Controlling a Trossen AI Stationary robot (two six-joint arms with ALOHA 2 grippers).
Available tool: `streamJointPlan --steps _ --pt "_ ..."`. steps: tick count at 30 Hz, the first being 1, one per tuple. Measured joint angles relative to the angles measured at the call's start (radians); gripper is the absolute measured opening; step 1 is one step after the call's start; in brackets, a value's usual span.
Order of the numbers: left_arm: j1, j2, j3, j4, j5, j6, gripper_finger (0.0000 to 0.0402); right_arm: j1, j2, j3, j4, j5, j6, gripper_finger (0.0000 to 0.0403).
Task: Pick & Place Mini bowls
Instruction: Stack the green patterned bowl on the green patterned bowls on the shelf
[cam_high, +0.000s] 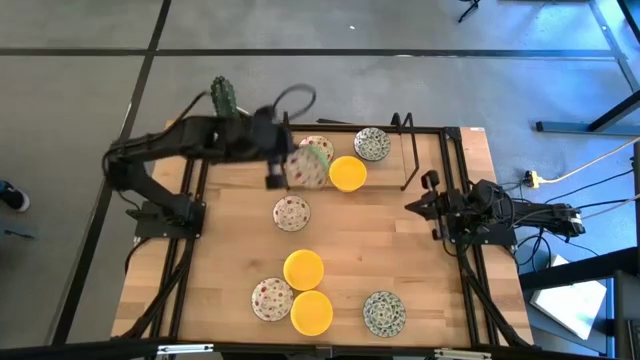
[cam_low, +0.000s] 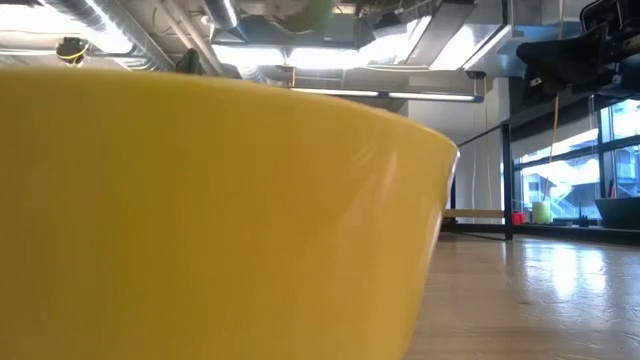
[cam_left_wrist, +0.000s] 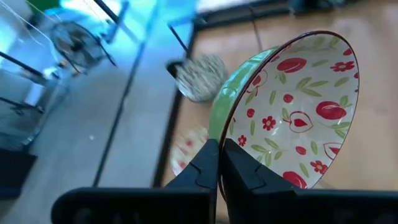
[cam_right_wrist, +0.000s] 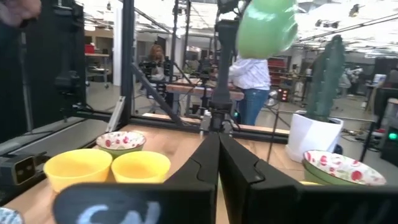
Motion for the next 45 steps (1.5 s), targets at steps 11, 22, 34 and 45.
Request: streamJointPlan --steps 11,22,34,45 --pt "0.293 0.372 0.382 -0.119 0.243 0.27 0.0003 0.0 0.0 0.0 0.0 0.02 -0.009 0.0012" --pt "0.419 0.603 0.523 -0.243 0.385 0.35 0.0002 0.0 0.0 0.0 -0.007 -0.06 -0.013 0.0012" --pt "0.448 0.686 0.521 -0.314 0.384 0.243 0.0002 0.0 0.0 0.0 -0.009 -0.069 0.017 0.0012" --pt "0.441 0.701 0.492 -0.338 0.355 0.206 0.0002 0.0 0.0 0.0 -0.009 -0.069 0.045 0.0012"
